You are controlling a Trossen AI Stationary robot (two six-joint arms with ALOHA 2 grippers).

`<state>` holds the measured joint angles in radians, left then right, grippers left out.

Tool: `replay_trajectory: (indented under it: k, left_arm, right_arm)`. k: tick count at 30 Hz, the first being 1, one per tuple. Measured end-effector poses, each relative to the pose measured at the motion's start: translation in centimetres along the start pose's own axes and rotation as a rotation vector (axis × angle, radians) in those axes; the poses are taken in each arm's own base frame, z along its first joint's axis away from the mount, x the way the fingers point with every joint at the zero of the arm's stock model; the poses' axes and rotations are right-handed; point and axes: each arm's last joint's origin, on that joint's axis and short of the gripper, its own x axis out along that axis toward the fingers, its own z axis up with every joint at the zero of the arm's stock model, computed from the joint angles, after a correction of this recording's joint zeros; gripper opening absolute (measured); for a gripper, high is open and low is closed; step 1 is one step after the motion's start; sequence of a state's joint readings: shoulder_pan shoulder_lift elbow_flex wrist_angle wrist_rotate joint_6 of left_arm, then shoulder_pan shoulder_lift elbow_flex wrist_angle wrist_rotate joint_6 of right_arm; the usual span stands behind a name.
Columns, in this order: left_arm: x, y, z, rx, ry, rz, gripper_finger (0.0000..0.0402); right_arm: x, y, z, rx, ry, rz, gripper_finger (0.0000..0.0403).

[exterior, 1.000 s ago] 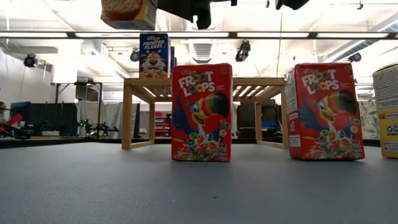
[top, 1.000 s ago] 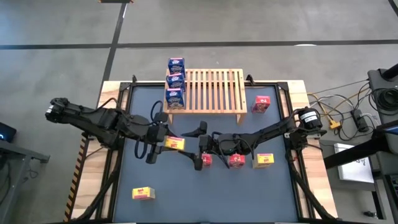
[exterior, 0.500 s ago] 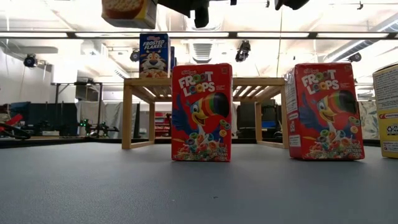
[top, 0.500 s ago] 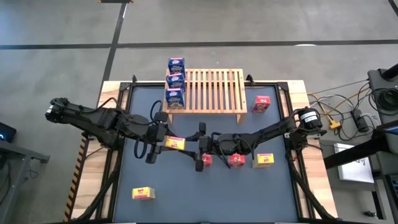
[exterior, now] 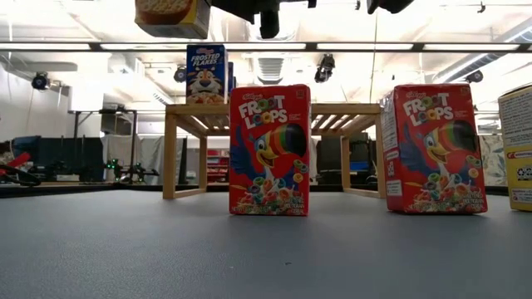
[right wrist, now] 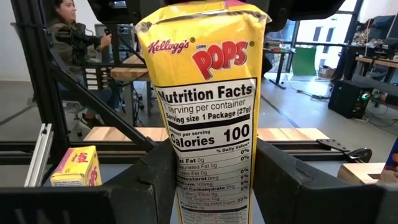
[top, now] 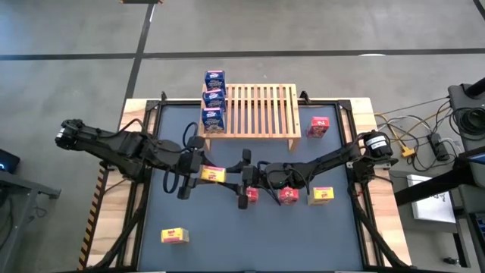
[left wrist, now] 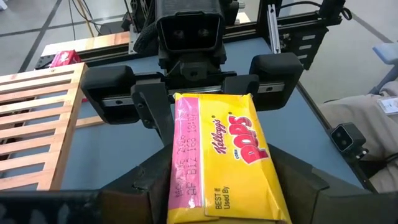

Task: Stack cereal on shelf
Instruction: Put the top yellow cereal box on the shelf

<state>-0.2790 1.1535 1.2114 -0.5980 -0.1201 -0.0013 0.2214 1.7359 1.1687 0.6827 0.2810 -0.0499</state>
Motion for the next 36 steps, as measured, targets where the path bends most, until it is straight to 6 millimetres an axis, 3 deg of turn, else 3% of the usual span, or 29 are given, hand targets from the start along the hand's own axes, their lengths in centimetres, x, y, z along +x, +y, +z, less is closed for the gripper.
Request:
replay_trajectory:
  k: [16, 30, 36]
  left_arm:
    - [-0.8, 0.2, -0.1, 0.000, -0.002, 0.042, 0.0260]
    - [-7.6, 1.2, -0.7, -0.024, -0.135, 0.109, 0.0261]
    - [-8.6, 1.4, -2.6, -0.021, -0.185, 0.111, 0.0261]
  right_arm:
    - [0.0, 0.0, -0.2, -0.010, 0.023, 0.002, 0.0162]
    - [-1.8, -0.6, 2.3, -0.044, 0.076, 0.011, 0.0162]
    - [-3.4, -1.1, 3.5, -0.043, 0.070, 0.005, 0.0162]
